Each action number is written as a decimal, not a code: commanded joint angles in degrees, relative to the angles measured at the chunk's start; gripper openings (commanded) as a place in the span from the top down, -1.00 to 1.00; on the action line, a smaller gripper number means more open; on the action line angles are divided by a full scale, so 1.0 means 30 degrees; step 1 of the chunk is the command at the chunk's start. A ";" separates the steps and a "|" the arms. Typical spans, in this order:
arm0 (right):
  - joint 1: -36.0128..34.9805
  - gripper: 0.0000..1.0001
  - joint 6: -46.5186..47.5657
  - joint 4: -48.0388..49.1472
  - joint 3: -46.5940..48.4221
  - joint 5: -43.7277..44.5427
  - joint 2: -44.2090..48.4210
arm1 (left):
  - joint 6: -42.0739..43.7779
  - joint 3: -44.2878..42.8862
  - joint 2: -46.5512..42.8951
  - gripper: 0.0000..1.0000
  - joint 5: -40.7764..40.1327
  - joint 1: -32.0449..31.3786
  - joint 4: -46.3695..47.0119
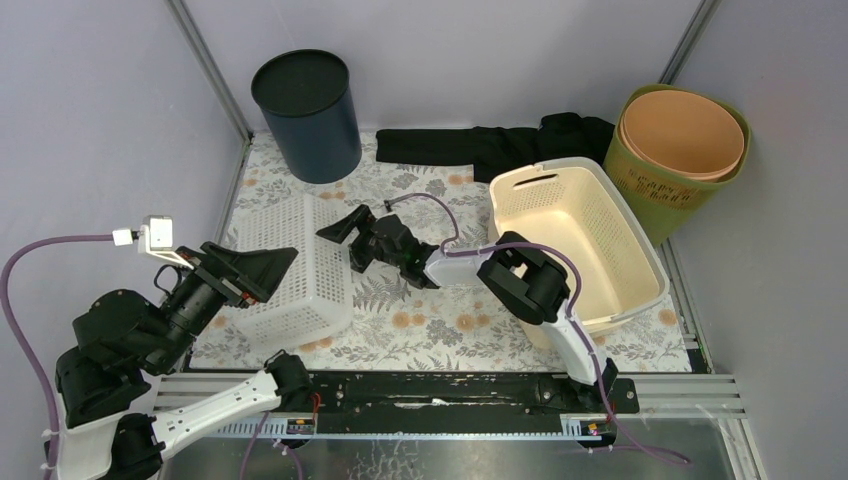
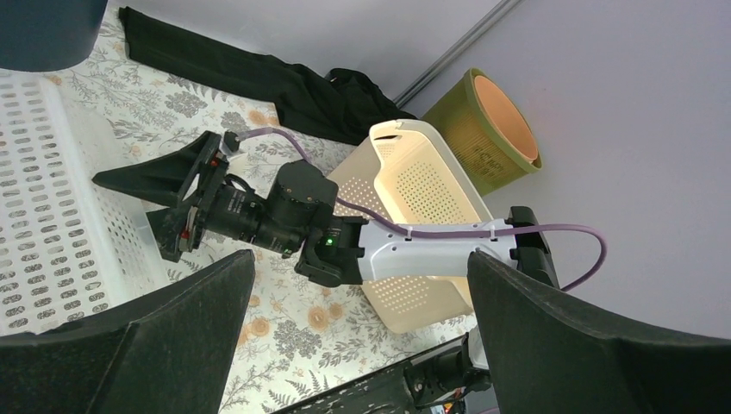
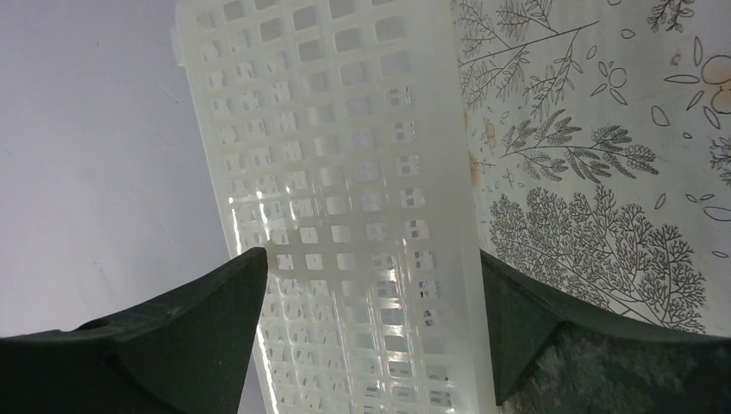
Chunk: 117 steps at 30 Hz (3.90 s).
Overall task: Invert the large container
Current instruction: Position the container upside down at the corner of the board.
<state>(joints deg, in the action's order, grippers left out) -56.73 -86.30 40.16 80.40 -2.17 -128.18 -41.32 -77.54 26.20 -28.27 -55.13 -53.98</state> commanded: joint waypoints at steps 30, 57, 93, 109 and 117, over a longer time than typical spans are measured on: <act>-0.1188 -0.58 0.2736 -0.3538 0.0921 -0.2648 -0.1736 | -0.0201 0.1096 0.1282 -1.00 0.0455 0.0037 0.1468; -0.0853 -0.23 0.0495 -0.0689 -0.6495 0.3444 0.2238 | 0.0092 0.1472 0.2848 -1.00 0.1104 0.0038 0.0573; -0.2305 -0.47 0.2409 -0.5303 0.4107 0.5559 -0.3346 | 0.0064 0.1189 0.2119 -1.00 0.0729 0.0036 0.0033; -0.2283 -0.58 0.5961 -1.2425 1.0360 0.1848 -0.6354 | -0.0055 0.1206 0.2058 -1.00 0.0759 0.0036 0.0003; -0.2066 -0.64 0.7627 -1.4078 1.0584 -0.0002 -0.6372 | 0.0054 0.1005 0.2308 -1.00 0.0758 0.0036 -0.0026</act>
<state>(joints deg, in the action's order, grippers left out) -62.94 -74.15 14.04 114.15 2.15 -145.47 -41.67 -73.14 33.06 -25.50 -55.13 -54.00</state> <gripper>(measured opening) 0.884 1.001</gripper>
